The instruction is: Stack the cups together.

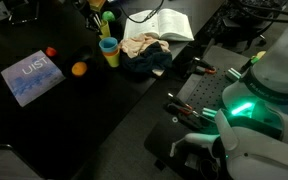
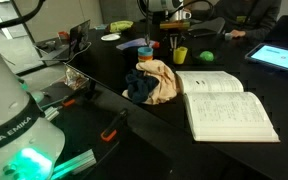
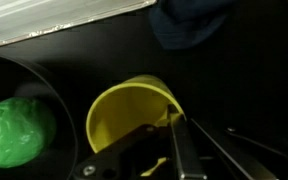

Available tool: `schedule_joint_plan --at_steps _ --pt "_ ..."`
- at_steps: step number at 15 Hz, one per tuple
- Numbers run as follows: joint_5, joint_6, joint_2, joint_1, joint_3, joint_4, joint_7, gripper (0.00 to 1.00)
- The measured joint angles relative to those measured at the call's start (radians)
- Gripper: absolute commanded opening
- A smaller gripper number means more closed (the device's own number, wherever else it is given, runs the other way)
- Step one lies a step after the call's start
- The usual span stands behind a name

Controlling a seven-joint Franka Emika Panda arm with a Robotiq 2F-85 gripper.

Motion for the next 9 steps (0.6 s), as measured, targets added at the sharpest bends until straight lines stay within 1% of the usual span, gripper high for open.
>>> schedule_joint_plan --at_steps 5,9 --pt "0.088 -0.154 -0.109 -0.002 0.024 -0.022 0.000 0.04" --pt "0.146 -0.281 -0.236 -0.005 0.039 -0.084 0.000 0.04"
